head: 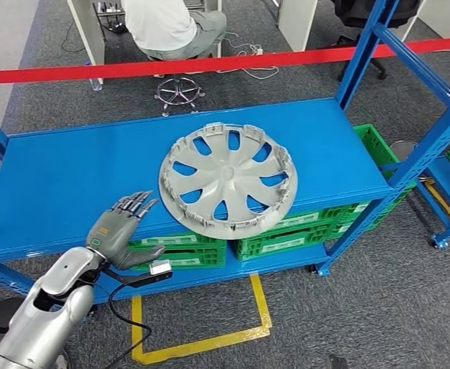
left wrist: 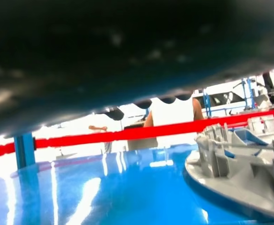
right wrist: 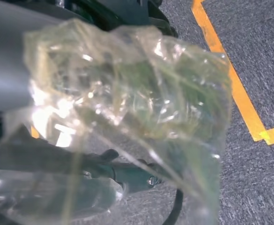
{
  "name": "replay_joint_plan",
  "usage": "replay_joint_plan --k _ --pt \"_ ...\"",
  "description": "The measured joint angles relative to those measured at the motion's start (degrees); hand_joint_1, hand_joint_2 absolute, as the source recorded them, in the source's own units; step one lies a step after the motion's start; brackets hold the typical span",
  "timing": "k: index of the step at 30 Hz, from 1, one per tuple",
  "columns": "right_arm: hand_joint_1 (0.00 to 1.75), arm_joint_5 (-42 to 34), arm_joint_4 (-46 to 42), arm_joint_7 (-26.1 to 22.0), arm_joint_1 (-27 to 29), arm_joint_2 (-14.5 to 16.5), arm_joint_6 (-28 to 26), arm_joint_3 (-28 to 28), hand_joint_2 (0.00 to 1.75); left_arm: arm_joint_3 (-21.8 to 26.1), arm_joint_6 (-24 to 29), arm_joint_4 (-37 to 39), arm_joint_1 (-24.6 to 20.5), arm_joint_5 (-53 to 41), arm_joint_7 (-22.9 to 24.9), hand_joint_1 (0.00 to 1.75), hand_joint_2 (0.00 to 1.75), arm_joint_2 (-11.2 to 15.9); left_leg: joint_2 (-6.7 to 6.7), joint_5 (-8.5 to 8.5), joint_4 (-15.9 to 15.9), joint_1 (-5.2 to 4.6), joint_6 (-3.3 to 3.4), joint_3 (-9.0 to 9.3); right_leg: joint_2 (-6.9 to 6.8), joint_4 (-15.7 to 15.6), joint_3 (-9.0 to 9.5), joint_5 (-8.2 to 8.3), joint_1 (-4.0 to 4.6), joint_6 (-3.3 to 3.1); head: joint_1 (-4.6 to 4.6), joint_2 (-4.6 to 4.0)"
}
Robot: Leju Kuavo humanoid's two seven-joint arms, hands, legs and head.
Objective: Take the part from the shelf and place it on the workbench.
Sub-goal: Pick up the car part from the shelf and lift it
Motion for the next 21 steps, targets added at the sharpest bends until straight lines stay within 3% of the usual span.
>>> replay_joint_plan --k 3,4,5,6,9,11,13,15,17,19,20,21 --pt "0.00 0.10 0.00 -0.01 -0.02 0.01 -0.06 -0.02 0.00 -0.06 0.68 -0.27 0.19 -0.70 -0.07 0.00 0.00 -0.22 1.02 0.05 -0.27 0.20 0.34 0.18 -0.96 10.64 -5.42 -4.79 -0.09 0.38 0.42 0.00" --pt "0.00 0.13 0.00 -0.01 0.03 0.01 -0.06 -0.02 0.00 -0.08 0.88 -0.31 0.35 -0.95 -0.10 0.00 0.00 -0.30 1.37 -0.02 -0.26 0.19 0.31 0.20 -1.09 13.78 -7.12 -5.66 -0.15 0.49 0.41 0.00" --pt "0.00 0.16 0.00 -0.01 0.09 0.01 -0.07 -0.02 0.00 -0.11 1.09 -0.37 0.52 -1.12 -0.14 0.00 0.00 -0.41 1.74 -0.12 -0.25 0.20 0.22 0.27 -1.19 14.95 -7.91 -5.44 -0.18 0.54 0.41 0.00" --pt "0.00 0.20 0.00 -0.01 0.14 0.01 -0.08 -0.02 0.00 -0.16 1.26 -0.46 0.68 -1.28 -0.17 0.00 0.00 -0.53 2.08 -0.26 -0.24 0.22 0.05 0.41 -1.41 13.65 -7.46 -4.07 -0.20 0.53 0.43 0.00" --pt "0.00 0.26 0.00 -0.13 0.03 0.05 -0.19 -0.04 0.00 -0.22 1.66 -0.98 0.89 -1.59 -0.32 0.00 0.00 -0.74 3.14 -0.90 -0.17 0.09 -0.85 1.13 -4.03 2.29 -1.80 1.25 0.08 0.10 0.48 0.00" --pt "0.00 0.32 0.00 -0.19 -0.16 0.11 -0.19 -0.04 0.00 -0.19 1.91 -1.28 0.90 -1.78 -0.40 0.00 0.00 -0.75 3.91 -1.16 -0.13 -0.27 -1.46 1.40 -5.14 -0.93 -0.11 1.69 0.48 -0.54 0.44 0.00" --pt "0.00 0.38 0.00 -0.21 -0.14 0.14 -0.17 -0.05 0.00 -0.17 2.02 -1.48 0.91 -1.87 -0.48 0.00 0.00 -0.81 4.78 -1.36 -0.21 -0.30 -2.05 1.65 -4.14 -1.02 -0.15 1.69 0.57 -1.36 0.33 0.00" --pt "0.00 0.44 0.00 -0.29 -0.04 0.15 -0.25 -0.08 0.00 -0.16 2.11 -1.73 0.91 -1.91 -0.56 0.00 0.00 -0.91 3.65 -2.76 1.14 0.04 -2.66 1.40 -2.96 -1.17 -0.04 1.79 0.46 -2.18 0.18 0.00" --pt "0.00 0.47 0.00 -0.41 -0.14 0.17 -0.32 -0.10 0.00 -0.14 2.22 -1.90 1.02 -1.98 -0.60 0.00 0.00 -0.91 1.11 -6.06 6.82 0.26 -2.92 -1.04 -1.72 -1.27 0.07 1.87 0.36 -2.76 -0.01 0.00" --pt "0.00 0.49 0.00 -0.49 -0.17 0.22 -0.34 -0.11 0.00 -0.13 2.26 -1.92 1.32 -2.06 -0.62 0.00 0.00 -0.91 -0.01 -8.88 14.33 0.25 -2.91 -4.86 -0.29 -1.24 0.10 1.86 0.44 -2.99 -0.05 0.00" --pt "0.00 0.50 0.00 -0.50 -0.11 0.25 -0.37 -0.11 0.00 -0.13 2.26 -1.92 1.48 -2.10 -0.62 0.00 0.00 -0.91 -0.16 -8.85 16.20 0.24 -2.85 -6.04 0.48 -1.22 0.14 1.85 0.49 -3.01 -0.05 0.00" --pt "0.00 0.51 0.00 -0.51 -0.05 0.26 -0.40 -0.11 0.00 -0.13 2.26 -1.92 1.58 -2.15 -0.63 0.00 0.00 -0.92 -0.24 -7.60 15.84 0.24 -2.73 -6.21 1.24 -1.19 0.21 1.84 0.52 -3.01 -0.04 0.00"
